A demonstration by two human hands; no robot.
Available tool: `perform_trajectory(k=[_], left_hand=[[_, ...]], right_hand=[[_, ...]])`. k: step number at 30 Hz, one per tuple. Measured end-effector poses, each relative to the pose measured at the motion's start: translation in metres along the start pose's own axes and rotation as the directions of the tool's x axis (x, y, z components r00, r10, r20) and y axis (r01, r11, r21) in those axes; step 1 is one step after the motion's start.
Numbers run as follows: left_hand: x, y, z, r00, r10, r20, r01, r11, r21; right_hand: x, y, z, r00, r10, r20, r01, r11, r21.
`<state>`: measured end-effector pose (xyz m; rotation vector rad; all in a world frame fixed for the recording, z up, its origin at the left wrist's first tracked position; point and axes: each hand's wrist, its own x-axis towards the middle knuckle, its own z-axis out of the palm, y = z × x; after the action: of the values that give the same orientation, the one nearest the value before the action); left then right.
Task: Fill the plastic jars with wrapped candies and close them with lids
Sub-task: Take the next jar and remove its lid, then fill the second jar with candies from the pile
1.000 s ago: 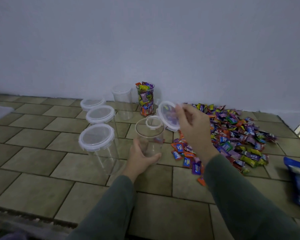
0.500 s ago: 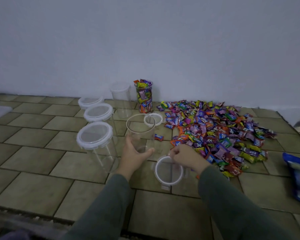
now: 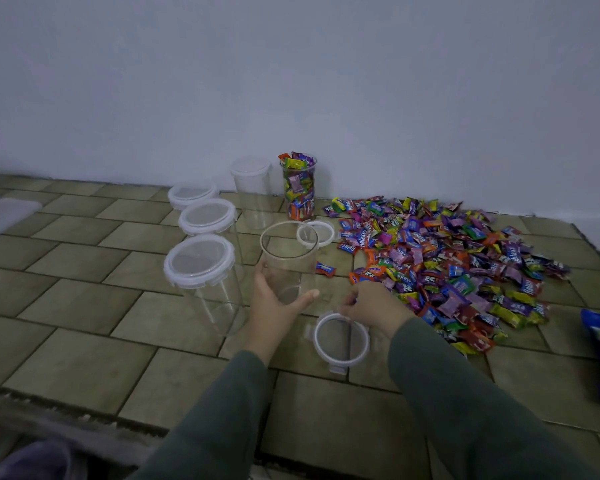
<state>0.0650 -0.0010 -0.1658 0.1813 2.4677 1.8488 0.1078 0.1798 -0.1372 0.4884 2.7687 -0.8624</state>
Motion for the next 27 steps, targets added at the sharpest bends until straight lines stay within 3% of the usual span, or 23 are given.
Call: perform_trajectory(k=[6,11,17,22,27], left_hand=[[-0.025,0.014,0.001,0.996,0.036,-0.087,-0.029,0.997,0.071],[-0.060,0.025,0.016,0.962,0.174,-0.212,-0.153,0.982,0.115],[-0.067,0.036,0.050,0.945,0.297,0.134,-0.320,0.925,0.205],[-0.030,0.047,0.089,0.946,0.230,0.228,-0.302,0.879,0.369],[0.002,0.055,0.114,0.977,-0.033,0.211,-0.109,0.772,0.626]], right_hand=[[0.005,0.001,-0.006,1.000,0.011,-0.021,-0.011,1.000,-0.014],[0.009,-0.005,-0.011,0.998,-0.028,-0.062,0.027,0.999,-0.020],[0.021,0.008,-0.018,0.991,-0.051,-0.126,0.053,0.999,0.008],[0.031,0.017,-0.037,0.964,-0.098,-0.245,0.095,0.995,-0.025],[0.054,0.025,-0.056,0.932,-0.162,-0.325,0.145,0.986,-0.077]])
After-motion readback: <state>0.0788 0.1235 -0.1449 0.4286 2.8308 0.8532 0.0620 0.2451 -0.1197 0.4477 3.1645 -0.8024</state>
